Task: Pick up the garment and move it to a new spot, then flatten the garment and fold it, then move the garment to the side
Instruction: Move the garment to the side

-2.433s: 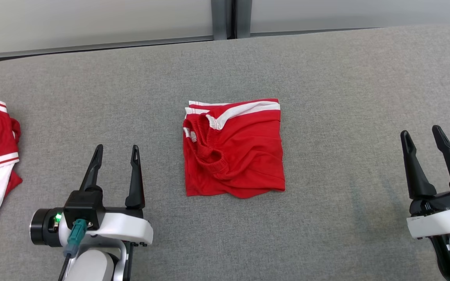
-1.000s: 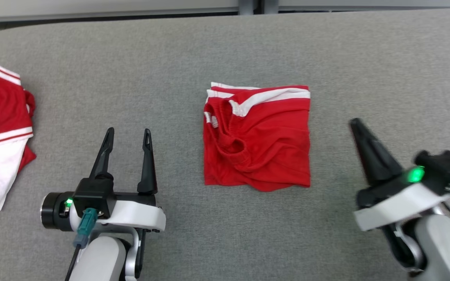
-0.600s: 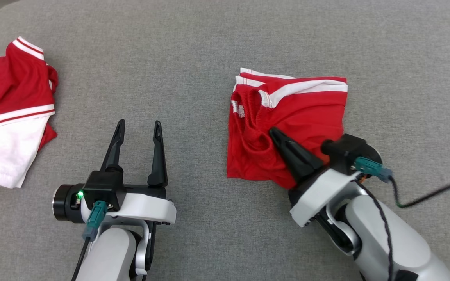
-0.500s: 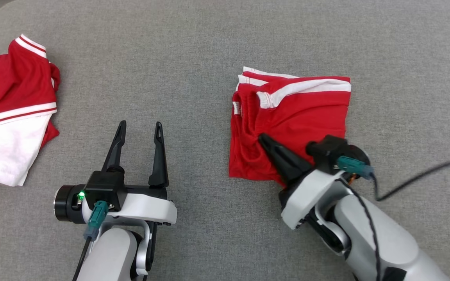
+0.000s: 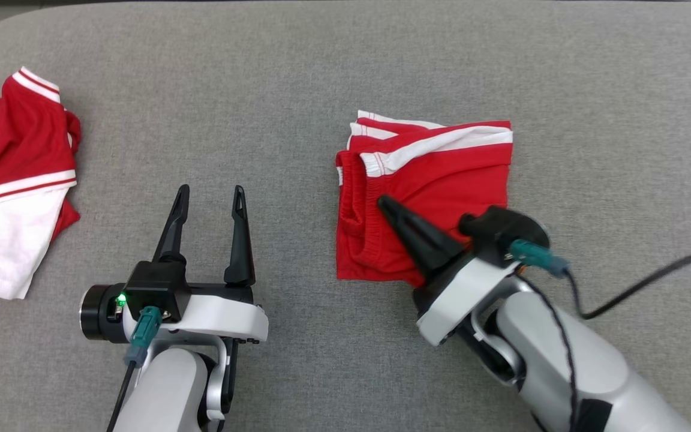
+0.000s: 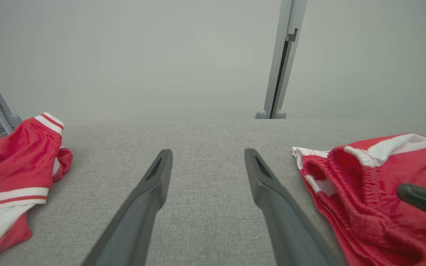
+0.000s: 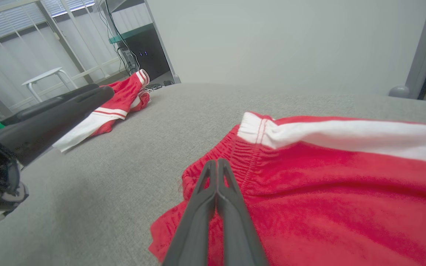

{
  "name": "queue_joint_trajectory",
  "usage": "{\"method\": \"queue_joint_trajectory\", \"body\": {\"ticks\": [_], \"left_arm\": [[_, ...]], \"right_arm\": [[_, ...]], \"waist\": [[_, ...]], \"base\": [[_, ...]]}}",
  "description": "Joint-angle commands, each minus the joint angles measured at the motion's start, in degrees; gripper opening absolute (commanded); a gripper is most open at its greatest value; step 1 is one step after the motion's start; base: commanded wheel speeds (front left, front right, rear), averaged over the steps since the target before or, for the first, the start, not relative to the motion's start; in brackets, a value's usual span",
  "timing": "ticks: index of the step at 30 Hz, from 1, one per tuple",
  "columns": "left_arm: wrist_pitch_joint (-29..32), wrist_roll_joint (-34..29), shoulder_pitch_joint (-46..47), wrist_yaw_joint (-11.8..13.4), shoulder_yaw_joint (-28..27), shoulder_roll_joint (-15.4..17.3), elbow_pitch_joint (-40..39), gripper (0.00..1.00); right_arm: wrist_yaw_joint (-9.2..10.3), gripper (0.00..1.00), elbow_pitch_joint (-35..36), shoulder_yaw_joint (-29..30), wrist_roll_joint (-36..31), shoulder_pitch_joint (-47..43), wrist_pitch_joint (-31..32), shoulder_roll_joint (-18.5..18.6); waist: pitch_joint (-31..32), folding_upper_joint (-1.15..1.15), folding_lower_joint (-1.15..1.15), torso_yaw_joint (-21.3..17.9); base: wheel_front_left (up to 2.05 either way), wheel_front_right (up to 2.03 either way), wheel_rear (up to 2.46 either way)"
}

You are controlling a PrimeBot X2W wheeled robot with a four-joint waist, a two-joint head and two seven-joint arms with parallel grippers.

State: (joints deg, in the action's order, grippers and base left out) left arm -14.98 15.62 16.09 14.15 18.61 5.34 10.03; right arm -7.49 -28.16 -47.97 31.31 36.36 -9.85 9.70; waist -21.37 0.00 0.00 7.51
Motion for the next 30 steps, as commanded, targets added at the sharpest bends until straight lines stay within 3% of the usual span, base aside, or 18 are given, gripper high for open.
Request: {"method": "queue_joint_trajectory", "body": {"ticks": [1, 8, 10, 11, 15, 18, 30], "left_arm": [[-0.26, -0.46, 0.44, -0.29, -0.43, 0.38, 0.03, 1.0], [-0.26, -0.8, -1.36, -0.69, -1.34, 0.94, 0.04, 1.0], [-0.26, -0.81, -1.83, -0.82, -1.53, 1.2, 0.07, 1.0], [-0.26, -0.81, -1.94, -0.84, -1.58, 1.32, 0.12, 1.0], [-0.26, -0.55, -3.17, -1.08, -1.72, 2.19, 0.23, 1.0], [-0.25, -0.25, -4.07, -1.3, -1.79, 2.71, 0.28, 1.0], [1.08, 1.06, -7.87, -1.53, -1.56, 4.25, 0.14, 1.0]], "right_arm": [[0.0, 0.0, 0.98, 1.12, 0.38, -0.1, -1.3, 0.78], [0.0, 0.0, 8.1, 13.4, 0.3, -5.46, -4.71, 4.97], [0.0, 0.59, 9.92, 17.94, -0.63, -7.81, -5.02, 6.06], [0.0, 1.0, 10.82, 19.98, -1.01, -8.98, -5.02, 6.44], [0.0, 1.0, 14.25, 29.94, -3.98, -14.92, -5.26, 7.98], [0.0, 1.0, 15.8, 33.68, -5.85, -18.4, -4.62, 8.69], [0.0, 1.0, 21.72, 39.46, -9.65, -28.73, -0.71, 7.71]], "waist": [[0.74, 0.0, 0.0, -0.66], [3.44, 0.0, 0.0, -2.96], [4.23, 0.0, 0.0, -3.74], [4.62, 0.0, 0.0, -4.09], [6.13, 0.0, 0.0, -5.73], [6.9, 0.0, 0.0, -6.57], [11.54, 0.0, 0.0, -8.6]], "base": [[0.0, 0.0, 0.0], [0.0, 0.0, 0.0], [0.0, 0.0, 0.0], [0.0, 0.0, 0.0], [0.0, 0.0, 0.0], [0.0, 0.0, 0.0], [0.0, 0.0, 0.0]]}}
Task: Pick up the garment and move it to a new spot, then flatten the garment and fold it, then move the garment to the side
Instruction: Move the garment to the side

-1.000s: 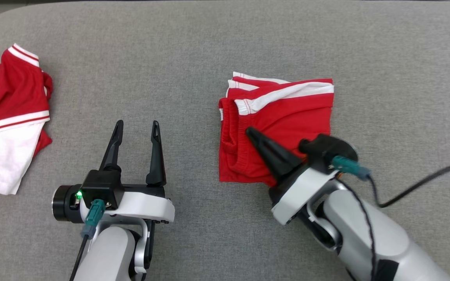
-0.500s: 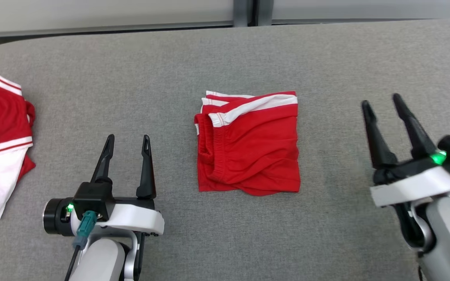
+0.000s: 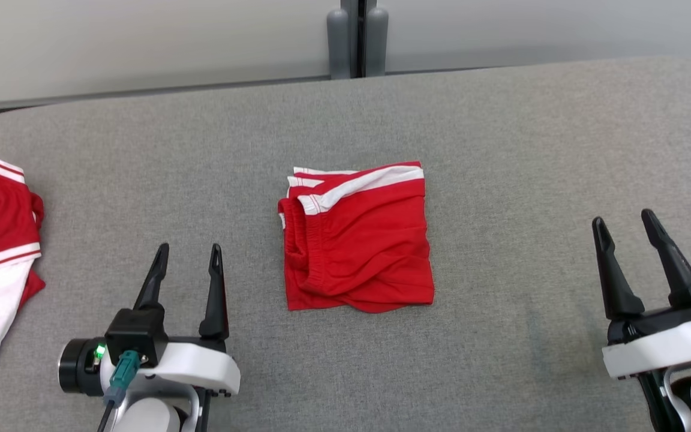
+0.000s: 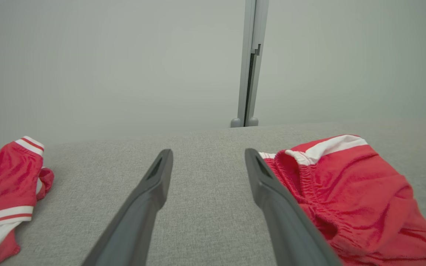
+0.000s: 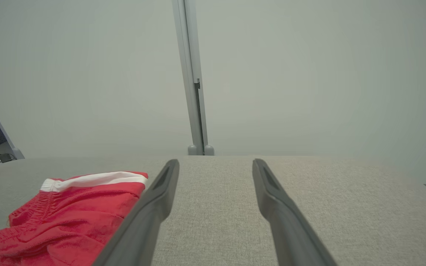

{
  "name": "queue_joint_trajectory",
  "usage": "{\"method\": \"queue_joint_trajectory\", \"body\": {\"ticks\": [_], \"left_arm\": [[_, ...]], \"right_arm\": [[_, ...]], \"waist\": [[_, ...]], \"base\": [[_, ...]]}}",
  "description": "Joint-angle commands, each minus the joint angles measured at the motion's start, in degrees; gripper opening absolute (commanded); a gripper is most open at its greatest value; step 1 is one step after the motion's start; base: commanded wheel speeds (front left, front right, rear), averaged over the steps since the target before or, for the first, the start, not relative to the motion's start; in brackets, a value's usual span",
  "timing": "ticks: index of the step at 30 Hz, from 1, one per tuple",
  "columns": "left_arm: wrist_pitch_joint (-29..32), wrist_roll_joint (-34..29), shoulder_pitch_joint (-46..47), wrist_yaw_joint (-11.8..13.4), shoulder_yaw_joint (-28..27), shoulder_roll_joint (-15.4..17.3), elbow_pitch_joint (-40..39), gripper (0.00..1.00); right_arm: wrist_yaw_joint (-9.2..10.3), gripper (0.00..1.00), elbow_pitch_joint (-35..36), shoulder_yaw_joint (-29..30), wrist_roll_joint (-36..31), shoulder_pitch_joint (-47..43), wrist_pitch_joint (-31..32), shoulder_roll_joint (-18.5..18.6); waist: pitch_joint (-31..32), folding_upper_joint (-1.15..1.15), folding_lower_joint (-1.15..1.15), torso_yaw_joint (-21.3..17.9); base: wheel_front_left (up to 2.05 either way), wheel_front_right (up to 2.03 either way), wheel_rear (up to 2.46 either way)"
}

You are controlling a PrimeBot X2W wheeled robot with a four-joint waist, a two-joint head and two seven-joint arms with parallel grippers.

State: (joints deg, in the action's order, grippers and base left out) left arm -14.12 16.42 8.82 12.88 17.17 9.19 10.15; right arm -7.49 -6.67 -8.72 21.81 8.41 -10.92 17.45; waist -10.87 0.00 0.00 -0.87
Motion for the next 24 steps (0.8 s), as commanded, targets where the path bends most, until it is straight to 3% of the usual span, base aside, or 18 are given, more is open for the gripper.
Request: {"method": "queue_joint_trajectory", "body": {"ticks": [1, 24], "left_arm": [[0.31, 0.52, -1.13, -0.2, -0.14, 0.36, 0.02, 1.0], [3.22, 2.55, -10.63, 1.3, -0.5, 3.69, -3.25, 1.0]], "right_arm": [[0.0, 1.0, 0.62, 0.4, -0.32, -1.55, 0.68, -0.23], [0.0, 1.0, 7.78, 3.98, -3.51, -12.88, 7.7, -3.63]], "waist": [[1.75, 0.0, 0.0, -0.22], [10.67, 0.0, 0.0, 0.19]], "base": [[0.0, 0.0, 0.0], [0.0, 0.0, 0.0]]}}
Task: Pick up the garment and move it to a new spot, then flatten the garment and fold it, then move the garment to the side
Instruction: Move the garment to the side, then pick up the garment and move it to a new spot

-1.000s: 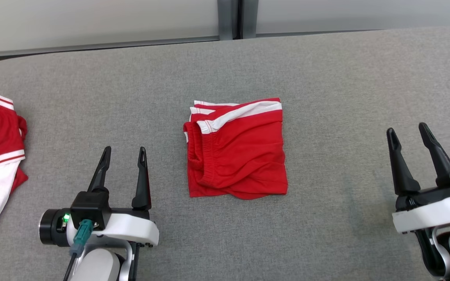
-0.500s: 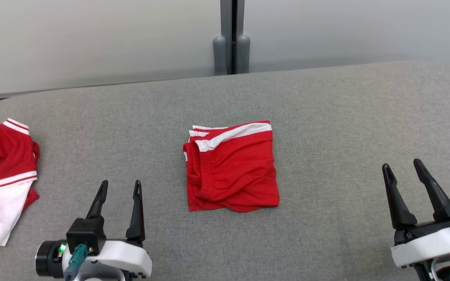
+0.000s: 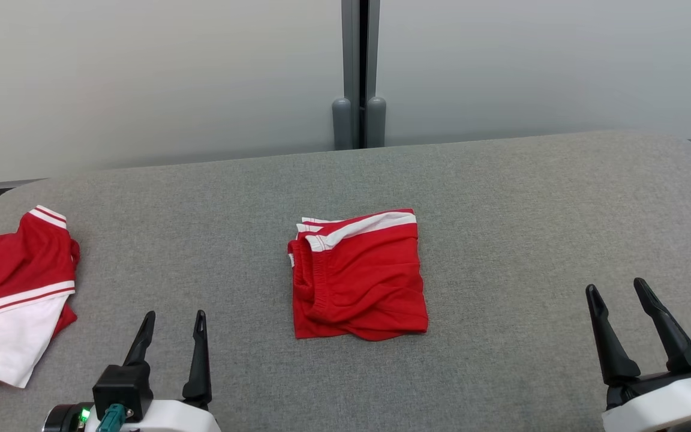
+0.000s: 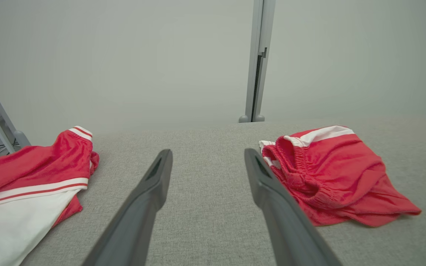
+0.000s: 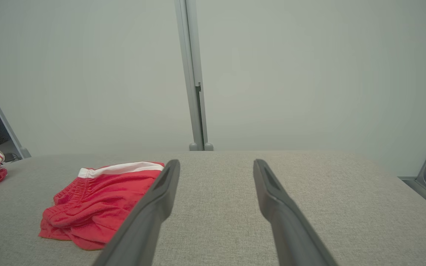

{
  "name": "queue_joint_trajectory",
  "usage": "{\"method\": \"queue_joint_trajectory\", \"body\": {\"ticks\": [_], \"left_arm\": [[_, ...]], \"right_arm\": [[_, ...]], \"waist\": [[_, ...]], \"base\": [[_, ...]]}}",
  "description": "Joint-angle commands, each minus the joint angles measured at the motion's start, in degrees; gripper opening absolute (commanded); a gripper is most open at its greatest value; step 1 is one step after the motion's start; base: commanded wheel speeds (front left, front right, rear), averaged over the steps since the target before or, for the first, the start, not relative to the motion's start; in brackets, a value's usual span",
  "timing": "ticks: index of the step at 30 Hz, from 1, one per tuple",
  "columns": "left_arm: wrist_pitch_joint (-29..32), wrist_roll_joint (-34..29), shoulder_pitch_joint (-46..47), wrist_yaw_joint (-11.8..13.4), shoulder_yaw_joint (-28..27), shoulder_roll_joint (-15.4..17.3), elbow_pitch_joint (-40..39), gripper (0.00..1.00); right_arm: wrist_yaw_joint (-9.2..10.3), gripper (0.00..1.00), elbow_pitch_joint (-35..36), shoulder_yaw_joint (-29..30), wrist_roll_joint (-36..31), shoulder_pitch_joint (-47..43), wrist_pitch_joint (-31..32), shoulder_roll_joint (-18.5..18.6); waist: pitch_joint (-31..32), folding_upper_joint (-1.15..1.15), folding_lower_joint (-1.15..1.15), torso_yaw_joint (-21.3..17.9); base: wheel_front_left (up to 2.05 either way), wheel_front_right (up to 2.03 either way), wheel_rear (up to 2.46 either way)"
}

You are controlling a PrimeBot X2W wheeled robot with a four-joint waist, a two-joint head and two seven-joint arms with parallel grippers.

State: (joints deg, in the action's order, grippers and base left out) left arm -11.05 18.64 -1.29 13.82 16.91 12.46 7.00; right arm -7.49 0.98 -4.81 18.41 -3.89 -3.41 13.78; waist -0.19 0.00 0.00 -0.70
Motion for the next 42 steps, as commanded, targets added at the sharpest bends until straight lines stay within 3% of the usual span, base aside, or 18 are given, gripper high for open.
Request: {"method": "queue_joint_trajectory", "body": {"ticks": [1, 23, 34, 42], "left_arm": [[0.21, 0.34, -0.62, 0.43, -0.24, 0.5, -0.29, 1.0], [0.67, 0.35, 1.34, 1.3, 0.53, 0.52, -0.99, 1.0], [-1.23, -1.75, 10.0, 0.66, 2.6, -1.64, -2.02, 1.0], [-3.64, -2.06, 15.21, 0.49, 2.85, -5.19, -1.89, 1.0]], "right_arm": [[0.0, 1.0, 0.36, 0.19, -0.18, -0.74, 0.44, 0.01], [0.0, 1.0, 0.29, 1.24, -0.6, -0.5, 1.71, -0.66], [-0.01, 1.0, -7.54, 0.8, 1.79, 6.01, 0.33, 1.33], [0.0, 1.0, -16.43, -6.46, 4.92, 15.6, 0.11, 3.59]], "waist": [[-0.03, 0.0, 0.0, 0.07], [-0.64, 0.0, 0.0, 1.49], [-9.1, 0.0, 0.0, 9.82], [-16.42, 0.0, 0.0, 15.17]], "base": [[0.0, 0.0, 0.0], [0.0, 0.0, 0.0], [0.0, 0.0, 0.0], [0.0, 0.0, 0.0]]}}
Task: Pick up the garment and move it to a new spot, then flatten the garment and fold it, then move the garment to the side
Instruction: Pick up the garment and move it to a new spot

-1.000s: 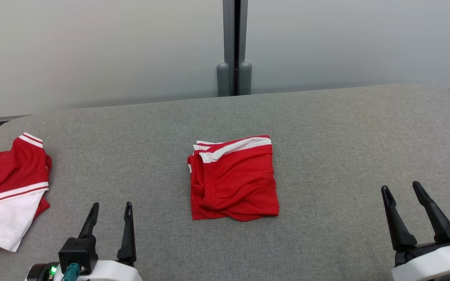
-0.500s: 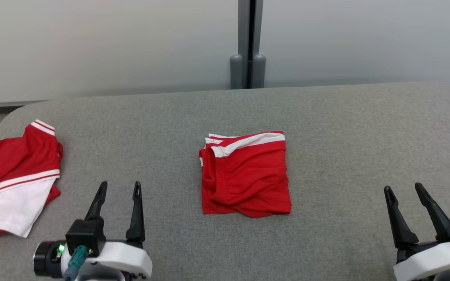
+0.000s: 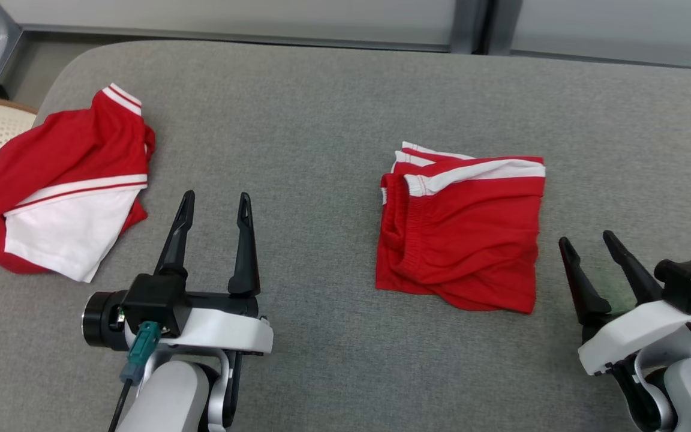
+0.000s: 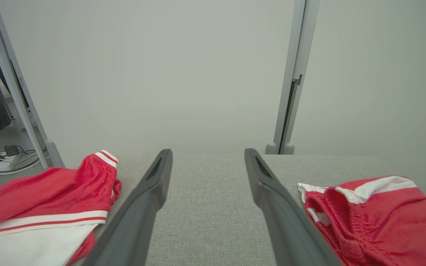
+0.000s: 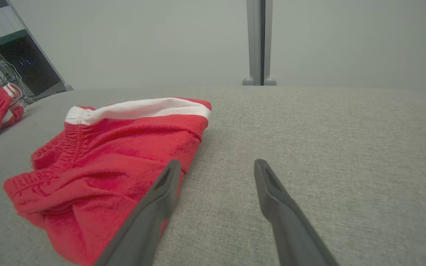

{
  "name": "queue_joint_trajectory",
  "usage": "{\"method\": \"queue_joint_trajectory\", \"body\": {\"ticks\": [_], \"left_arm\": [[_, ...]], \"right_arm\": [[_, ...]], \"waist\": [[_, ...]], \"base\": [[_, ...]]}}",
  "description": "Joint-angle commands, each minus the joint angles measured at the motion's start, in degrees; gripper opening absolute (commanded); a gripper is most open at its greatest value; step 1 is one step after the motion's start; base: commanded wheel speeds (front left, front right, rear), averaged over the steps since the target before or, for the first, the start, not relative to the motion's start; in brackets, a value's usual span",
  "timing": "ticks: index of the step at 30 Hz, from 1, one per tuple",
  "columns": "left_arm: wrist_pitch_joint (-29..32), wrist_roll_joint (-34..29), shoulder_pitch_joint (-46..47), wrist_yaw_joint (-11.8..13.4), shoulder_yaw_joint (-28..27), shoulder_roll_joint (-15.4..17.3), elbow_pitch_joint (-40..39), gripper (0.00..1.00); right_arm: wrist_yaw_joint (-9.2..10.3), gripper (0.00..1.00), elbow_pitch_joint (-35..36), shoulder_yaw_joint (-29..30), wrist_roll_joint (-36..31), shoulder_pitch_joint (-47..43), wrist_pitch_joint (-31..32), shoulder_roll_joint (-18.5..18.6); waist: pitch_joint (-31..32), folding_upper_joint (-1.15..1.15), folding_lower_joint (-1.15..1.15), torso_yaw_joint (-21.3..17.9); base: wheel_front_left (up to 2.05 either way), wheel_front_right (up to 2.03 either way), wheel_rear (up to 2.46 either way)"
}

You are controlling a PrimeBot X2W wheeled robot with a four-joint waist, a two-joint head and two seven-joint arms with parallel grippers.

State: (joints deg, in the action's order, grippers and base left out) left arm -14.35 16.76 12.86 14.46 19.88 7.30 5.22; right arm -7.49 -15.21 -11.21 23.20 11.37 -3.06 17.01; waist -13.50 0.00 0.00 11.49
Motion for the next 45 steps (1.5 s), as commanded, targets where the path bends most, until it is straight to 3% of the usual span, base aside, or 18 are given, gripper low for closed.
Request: {"method": "queue_joint_trajectory", "body": {"ticks": [1, 8, 9, 10, 11, 19, 34, 40, 45], "left_arm": [[-0.42, -0.24, 1.42, -0.3, -0.09, -0.35, -0.15, 1.0], [-0.89, -1.39, 3.61, -1.07, -0.82, -2.12, -0.93, 1.0], [-0.86, -1.74, 3.47, -1.17, -1.02, -2.28, -1.18, 1.0], [-0.86, -2.13, 3.39, -1.32, -1.23, -2.37, -1.41, 1.0], [-0.87, -2.67, 3.33, -1.36, -1.47, -2.68, -1.82, 1.0], [-0.88, -5.8, 3.22, -1.75, -2.59, -2.22, -2.3, 1.0], [1.71, -9.29, 6.85, -3.25, -0.89, 0.92, -6.45, 1.0], [3.8, -10.64, 9.67, -4.23, 0.86, 1.44, -8.11, 1.0], [5.75, -12.64, 13.6, -5.03, 2.92, 1.41, -9.95, 1.0]], "right_arm": [[0.0, 1.0, -1.3, -1.12, 0.96, 1.33, -0.08, 0.38], [-0.01, 1.0, -8.73, -7.76, 6.26, 6.55, 2.54, 0.68], [-0.01, 0.49, -9.41, -8.28, 6.9, 6.92, 2.47, 0.73], [-0.01, 0.12, -9.91, -8.85, 7.39, 7.25, 2.24, 0.85], [-0.01, 0.0, -10.62, -10.54, 8.23, 7.52, 2.63, 1.39], [0.07, 0.0, -9.58, -16.6, 10.95, 10.2, 0.03, 4.64], [0.05, 0.0, -13.55, -25.7, 15.5, 17.08, -5.96, 10.95], [0.04, 0.0, -16.58, -27.73, 17.89, 23.47, -8.45, 14.35], [0.04, 0.0, -20.29, -29.51, 20.27, 30.72, -10.17, 18.31]], "waist": [[-3.7, 0.0, 0.0, 3.43], [-6.01, 0.0, 0.0, 4.55], [-6.12, 0.0, 0.0, 4.44], [-6.25, 0.0, 0.0, 4.27], [-6.31, 0.0, 0.0, 3.81], [-6.03, 0.0, 0.0, -1.94], [-8.34, 0.0, 0.0, -23.06], [-12.25, 0.0, 0.0, -26.43], [-17.48, 0.0, 0.0, -26.75]], "base": [[0.0, 0.0, 0.0], [0.0, 0.0, 0.0], [0.0, 0.0, 0.0], [0.0, 0.0, 0.0], [0.0, 0.0, 0.0], [0.0, 0.0, 0.0], [0.0, 0.0, 0.0], [0.0, 0.0, 0.0], [0.0, 0.0, 0.0]]}}
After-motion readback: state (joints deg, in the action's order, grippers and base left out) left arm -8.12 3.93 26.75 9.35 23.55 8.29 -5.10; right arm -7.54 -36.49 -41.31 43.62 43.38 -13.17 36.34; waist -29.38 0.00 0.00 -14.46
